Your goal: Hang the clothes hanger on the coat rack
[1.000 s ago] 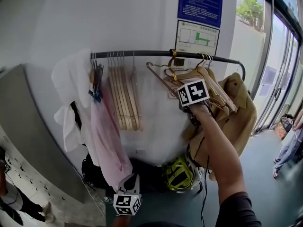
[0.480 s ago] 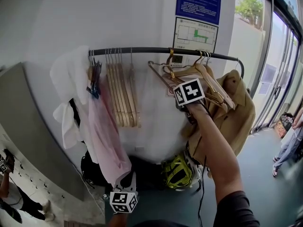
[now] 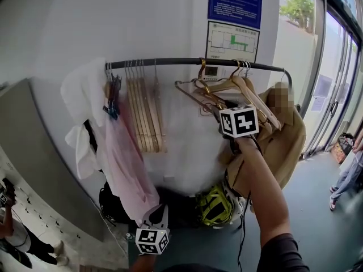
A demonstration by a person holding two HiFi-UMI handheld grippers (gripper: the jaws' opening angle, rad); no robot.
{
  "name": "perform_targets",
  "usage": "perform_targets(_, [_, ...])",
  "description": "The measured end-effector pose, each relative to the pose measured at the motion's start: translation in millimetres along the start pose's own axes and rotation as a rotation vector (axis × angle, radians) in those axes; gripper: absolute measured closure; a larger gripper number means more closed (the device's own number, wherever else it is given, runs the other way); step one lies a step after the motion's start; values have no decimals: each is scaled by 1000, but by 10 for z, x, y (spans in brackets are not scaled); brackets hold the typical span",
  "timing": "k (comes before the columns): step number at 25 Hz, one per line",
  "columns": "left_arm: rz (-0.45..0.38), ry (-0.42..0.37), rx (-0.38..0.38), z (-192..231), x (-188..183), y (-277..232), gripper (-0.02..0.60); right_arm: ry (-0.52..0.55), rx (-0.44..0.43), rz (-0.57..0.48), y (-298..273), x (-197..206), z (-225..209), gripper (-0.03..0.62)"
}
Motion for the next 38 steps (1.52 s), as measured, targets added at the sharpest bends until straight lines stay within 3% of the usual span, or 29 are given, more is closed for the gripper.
perform_targets(8, [13,-16,15,-145,23,-55,572,4,71,-208,1020,98,194,401])
perform_targets(12, [5,-13,24,-235,10,-84,572,-31,78,-269,1467,382,477,401])
perform_targets(16, [-2,-21,25,-295,-7,-116,572,-65,52,-254,1644,978,977,401])
perform_targets(19, [-18,-48,5,-297,-50,-113,572,-123,-18,-244,1673,1414,1463,408])
perform_targets(21, [-24,-65,-8,-299,-63,-91,572,-161,-39,-217,1704,1687,1715,471])
perform_targets(25, [-33,-68,-25,-304,-77,-33,572,-108,-6,-118,1759,2091,1995,560])
perform_targets(31, [-22,-73,-35,-334,8,22,572,-142,-39,-61,1805,2387,2243,580])
perform_targets(38, [-24,-88,-25,-401,36,36,572,-147,-6,-46,1802,2428,2211,581])
Point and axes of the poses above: the fingertips, and each gripper's own axes: y backward along the fingers, z to its left, x out of its underside, the point moved 2 cm from there along y, backward along the fingers, and after that the axes turned 15 degrees about y, right-handed, at the moved point
